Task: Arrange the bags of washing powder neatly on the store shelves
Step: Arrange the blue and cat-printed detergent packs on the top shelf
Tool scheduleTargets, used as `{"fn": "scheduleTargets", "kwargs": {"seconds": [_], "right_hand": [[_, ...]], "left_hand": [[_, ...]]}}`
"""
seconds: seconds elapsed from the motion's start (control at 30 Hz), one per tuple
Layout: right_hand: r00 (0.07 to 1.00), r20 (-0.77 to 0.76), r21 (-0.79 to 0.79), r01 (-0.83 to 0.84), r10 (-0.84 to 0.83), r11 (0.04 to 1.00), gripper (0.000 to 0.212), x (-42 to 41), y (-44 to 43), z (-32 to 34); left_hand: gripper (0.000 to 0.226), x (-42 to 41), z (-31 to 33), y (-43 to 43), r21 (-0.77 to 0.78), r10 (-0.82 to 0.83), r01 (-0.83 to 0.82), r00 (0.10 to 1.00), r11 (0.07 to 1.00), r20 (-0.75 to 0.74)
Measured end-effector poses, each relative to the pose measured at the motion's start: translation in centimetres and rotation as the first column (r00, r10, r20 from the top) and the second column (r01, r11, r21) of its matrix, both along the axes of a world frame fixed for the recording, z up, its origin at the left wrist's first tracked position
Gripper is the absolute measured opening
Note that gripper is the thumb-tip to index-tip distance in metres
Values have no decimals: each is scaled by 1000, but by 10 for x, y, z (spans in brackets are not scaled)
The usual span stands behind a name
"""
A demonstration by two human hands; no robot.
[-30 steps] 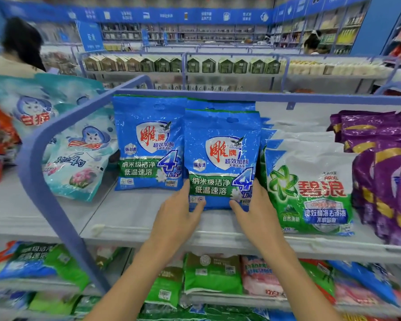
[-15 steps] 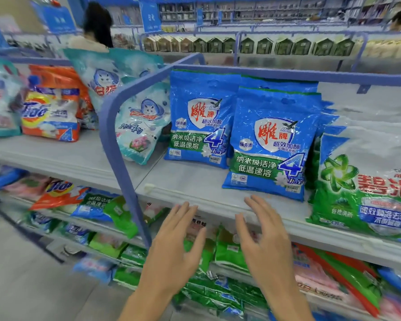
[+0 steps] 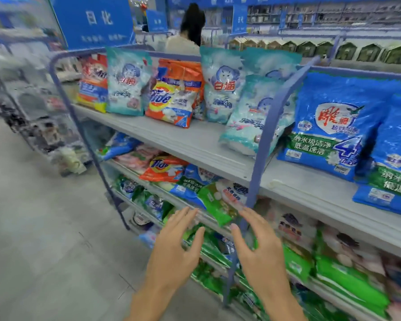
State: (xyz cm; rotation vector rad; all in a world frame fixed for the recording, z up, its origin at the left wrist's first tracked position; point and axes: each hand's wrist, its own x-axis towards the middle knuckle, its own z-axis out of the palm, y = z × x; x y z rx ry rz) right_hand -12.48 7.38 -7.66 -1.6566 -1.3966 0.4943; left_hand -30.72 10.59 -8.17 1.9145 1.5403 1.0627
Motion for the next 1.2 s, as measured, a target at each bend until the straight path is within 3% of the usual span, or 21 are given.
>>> {"fn": "scheduleTargets", "kwargs": {"seconds": [0.3,0.67,1.0,1.2], "right_hand": [[991,-24,-84,-135,134,987,40,-142,57,-7],[972,-27,-149,-237,235,960,37,-236,142,-27],[973,-82,-115,-225,217,968,50,-304,282,-35],[969,-73,-120,-242,235,963,47,-346,360,-37]], "left_hand": [[51,-156,-1,22,-19,145,-144,987,989,75],[49,-249,-10,93,-73,241,-234,963,970,122],[48,-319,-8,224,-53,238,-237,971,970,9],[47,-356,-10,303,-55,235,-236,972,970,-33]]}}
